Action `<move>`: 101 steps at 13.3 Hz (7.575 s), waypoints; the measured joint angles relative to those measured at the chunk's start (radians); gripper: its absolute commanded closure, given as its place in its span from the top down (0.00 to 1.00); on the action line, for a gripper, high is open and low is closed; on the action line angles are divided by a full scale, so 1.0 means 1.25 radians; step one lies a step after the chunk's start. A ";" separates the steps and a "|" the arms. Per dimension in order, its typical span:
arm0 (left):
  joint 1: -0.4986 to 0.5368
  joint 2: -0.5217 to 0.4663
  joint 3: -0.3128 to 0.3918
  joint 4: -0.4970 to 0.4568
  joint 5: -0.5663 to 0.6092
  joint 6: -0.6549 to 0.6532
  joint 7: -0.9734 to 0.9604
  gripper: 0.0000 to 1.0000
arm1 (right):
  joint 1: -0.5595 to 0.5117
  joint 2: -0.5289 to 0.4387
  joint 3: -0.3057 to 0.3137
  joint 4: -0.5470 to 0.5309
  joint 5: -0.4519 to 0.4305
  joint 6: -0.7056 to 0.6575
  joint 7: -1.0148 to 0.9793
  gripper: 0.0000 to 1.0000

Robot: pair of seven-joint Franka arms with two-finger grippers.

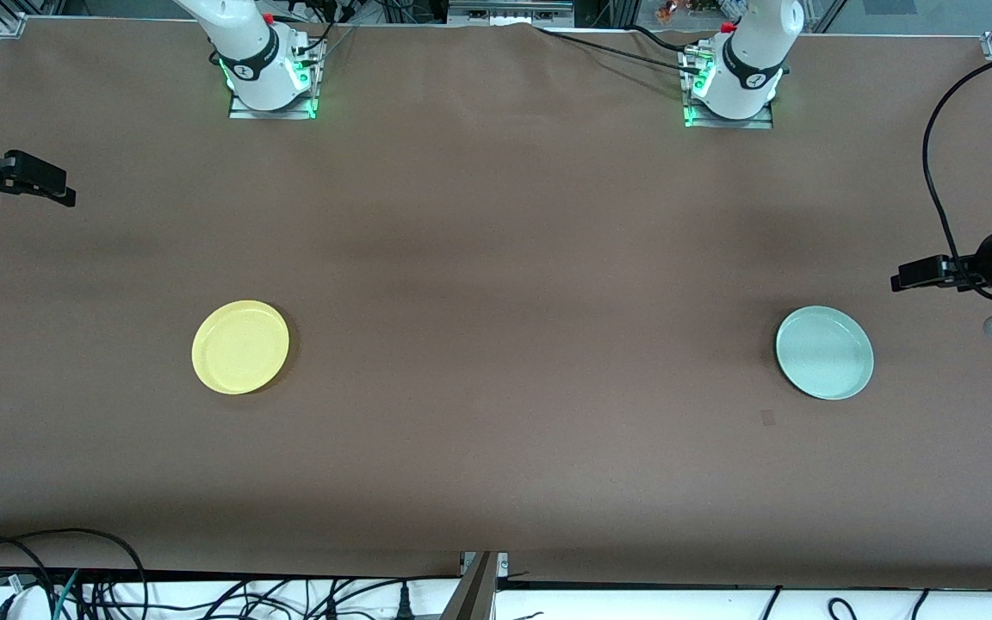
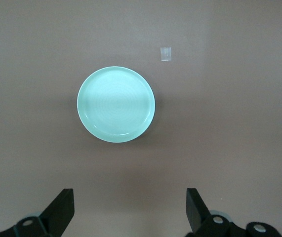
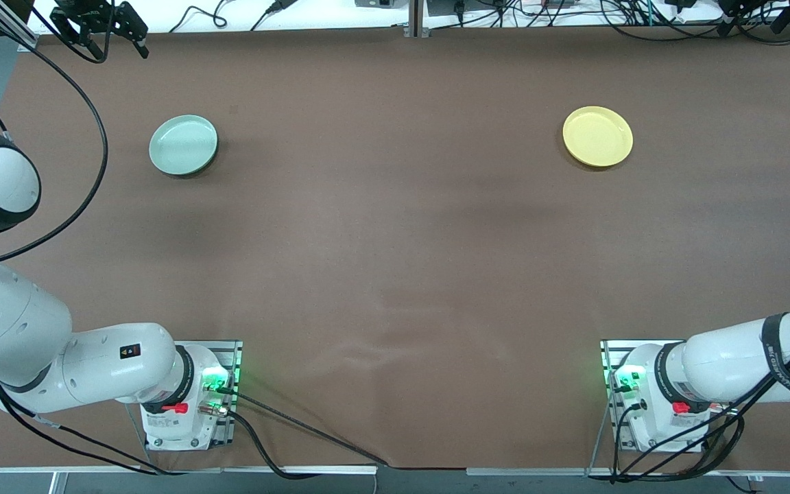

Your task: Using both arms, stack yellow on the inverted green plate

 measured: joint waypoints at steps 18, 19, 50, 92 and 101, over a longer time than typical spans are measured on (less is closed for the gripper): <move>0.094 0.185 0.012 -0.133 0.027 0.267 0.001 1.00 | 0.000 0.009 0.001 0.000 0.000 0.000 0.000 1.00; 0.105 0.193 0.012 -0.139 0.027 0.268 0.001 1.00 | 0.000 0.015 0.001 0.000 0.000 0.000 0.000 1.00; 0.163 0.286 0.012 -0.207 0.034 0.430 0.006 0.00 | -0.044 0.434 -0.003 -0.018 0.101 0.353 0.001 1.00; -0.846 0.364 0.011 0.181 0.713 -0.200 -0.660 0.00 | -0.056 0.445 0.000 -0.231 0.291 0.659 -0.213 0.00; -0.952 0.448 0.012 0.238 0.824 -0.155 -0.687 0.00 | -0.059 0.429 0.000 -0.128 0.291 0.503 -0.222 0.00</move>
